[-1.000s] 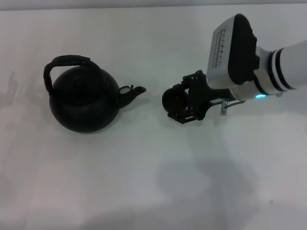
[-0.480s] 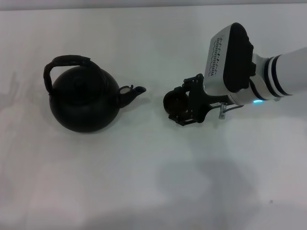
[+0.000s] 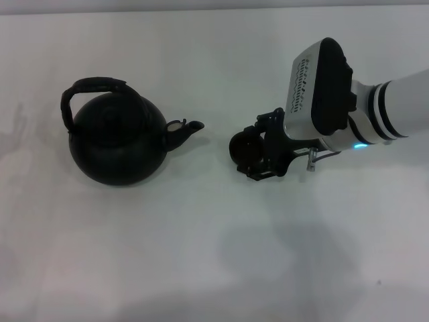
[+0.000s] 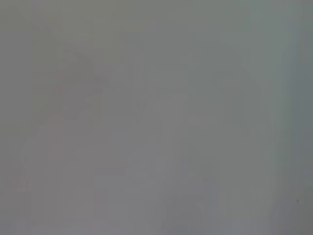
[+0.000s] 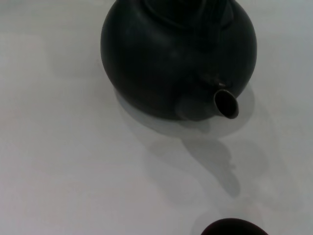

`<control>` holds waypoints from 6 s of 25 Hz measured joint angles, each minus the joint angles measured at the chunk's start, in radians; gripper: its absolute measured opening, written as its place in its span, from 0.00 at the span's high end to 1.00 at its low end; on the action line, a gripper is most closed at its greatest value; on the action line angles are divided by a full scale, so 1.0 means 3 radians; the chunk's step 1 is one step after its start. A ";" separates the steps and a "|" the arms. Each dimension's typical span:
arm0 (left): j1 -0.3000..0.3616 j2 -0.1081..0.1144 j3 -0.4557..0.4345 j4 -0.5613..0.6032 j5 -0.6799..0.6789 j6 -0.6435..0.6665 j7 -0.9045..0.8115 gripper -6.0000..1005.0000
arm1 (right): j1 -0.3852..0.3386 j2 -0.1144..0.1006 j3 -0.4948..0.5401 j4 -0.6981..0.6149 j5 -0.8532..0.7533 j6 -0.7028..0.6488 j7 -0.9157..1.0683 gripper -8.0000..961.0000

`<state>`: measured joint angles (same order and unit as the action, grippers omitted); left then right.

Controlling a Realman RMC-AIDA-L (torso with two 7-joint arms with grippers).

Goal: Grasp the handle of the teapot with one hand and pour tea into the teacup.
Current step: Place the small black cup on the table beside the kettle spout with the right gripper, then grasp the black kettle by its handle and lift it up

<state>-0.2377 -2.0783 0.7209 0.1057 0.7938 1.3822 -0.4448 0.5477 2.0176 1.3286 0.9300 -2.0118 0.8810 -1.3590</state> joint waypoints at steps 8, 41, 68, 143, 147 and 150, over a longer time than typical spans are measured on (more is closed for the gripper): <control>0.0000 -0.0001 0.0000 -0.0002 0.0004 0.0027 -0.0001 0.32 | 0.0003 -0.0002 -0.0001 -0.0023 -0.0001 -0.0010 0.0000 0.23; 0.0040 0.0009 0.0046 0.0011 0.0002 0.0036 -0.0014 0.32 | 0.0029 -0.0015 0.0156 0.0023 0.0039 0.0151 0.0082 0.11; 0.0156 0.0002 0.1174 -0.0168 0.0009 0.0469 -0.0094 0.32 | -0.0549 -0.0048 0.1398 0.1030 0.0085 0.0613 -0.0252 0.11; -0.0180 -0.0006 0.1334 -0.0169 0.0007 0.0087 -0.0768 0.83 | -0.0611 -0.0043 0.1405 0.0806 0.0266 0.0417 -0.0458 0.12; -0.0189 0.0005 0.1341 -0.0042 0.0042 0.0077 -0.0873 0.83 | -0.0616 -0.0042 0.1400 0.0756 0.0337 0.0416 -0.0526 0.12; -0.0164 0.0008 0.1343 0.0130 0.0107 0.0021 -0.0977 0.84 | -0.0622 -0.0042 0.1401 0.0701 0.0431 0.0412 -0.0614 0.12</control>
<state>-0.2868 -2.0761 1.1239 0.1445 0.8260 1.3883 -0.7379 0.3610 2.0049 1.7488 1.1404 -1.8824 1.0045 -1.5433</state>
